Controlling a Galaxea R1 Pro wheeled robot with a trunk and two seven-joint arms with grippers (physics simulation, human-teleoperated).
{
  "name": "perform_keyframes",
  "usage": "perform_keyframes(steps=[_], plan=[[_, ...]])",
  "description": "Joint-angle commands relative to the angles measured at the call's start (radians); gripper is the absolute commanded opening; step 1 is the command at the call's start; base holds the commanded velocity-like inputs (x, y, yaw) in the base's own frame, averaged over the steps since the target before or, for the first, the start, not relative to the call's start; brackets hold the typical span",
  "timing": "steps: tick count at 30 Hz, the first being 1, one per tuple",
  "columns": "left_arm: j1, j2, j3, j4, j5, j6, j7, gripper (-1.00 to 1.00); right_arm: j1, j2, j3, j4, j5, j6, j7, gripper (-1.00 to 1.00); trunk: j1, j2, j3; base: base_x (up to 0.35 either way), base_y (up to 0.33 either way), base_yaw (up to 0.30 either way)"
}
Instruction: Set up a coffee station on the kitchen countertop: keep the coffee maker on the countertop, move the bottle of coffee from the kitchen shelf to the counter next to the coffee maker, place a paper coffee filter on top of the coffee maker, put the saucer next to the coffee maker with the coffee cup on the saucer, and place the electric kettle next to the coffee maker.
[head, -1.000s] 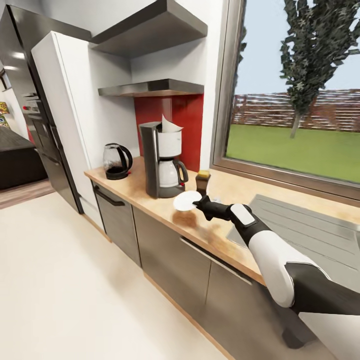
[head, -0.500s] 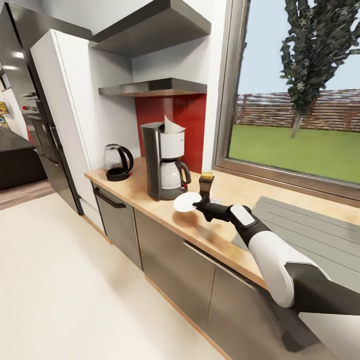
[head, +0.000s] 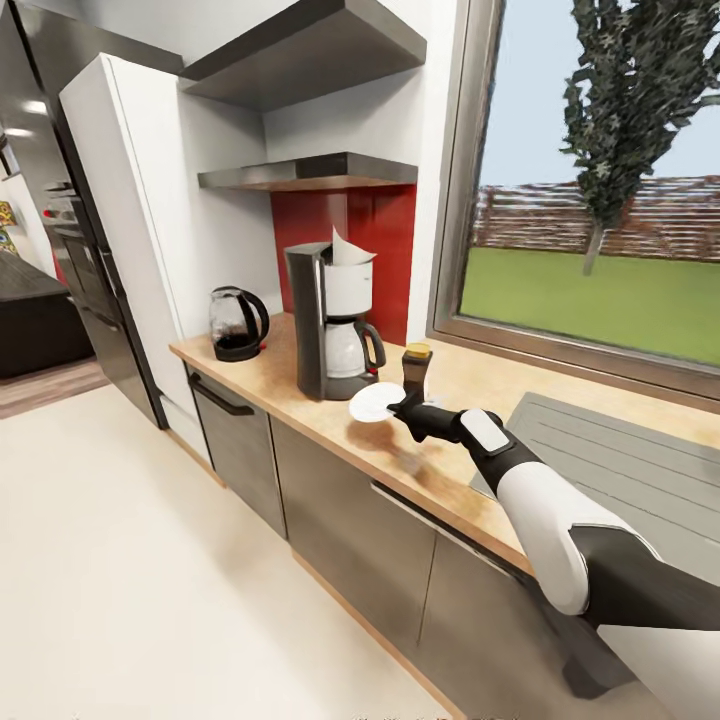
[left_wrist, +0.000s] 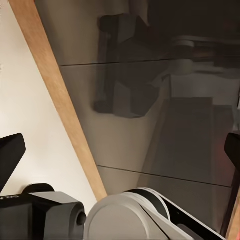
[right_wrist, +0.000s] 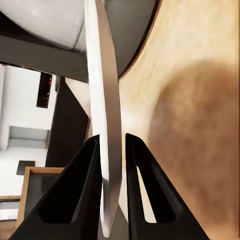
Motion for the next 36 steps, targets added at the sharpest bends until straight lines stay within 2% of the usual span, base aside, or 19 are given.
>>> perform_keyframes(steps=[1,27,36], plan=[[-0.001,0.0,0.004,0.0,-0.004,0.011,-0.004,1.0,-0.001,0.001,-0.009,0.0,0.003,0.005,0.004,-1.0,0.0,-0.001,-0.002,0.0,0.0,0.0],[-0.001,0.0,0.004,0.0,-0.004,0.011,-0.004,1.0,-0.001,0.001,-0.009,0.0,0.003,0.004,0.004,-1.0,0.0,-0.001,-0.04,0.0,0.0,0.0],[0.0,0.0,0.004,0.0,-0.004,0.012,-0.003,1.0,-0.001,0.001,-0.009,0.0,0.003,0.004,0.004,-1.0,0.0,-0.001,-0.044,0.0,0.0,0.0]])
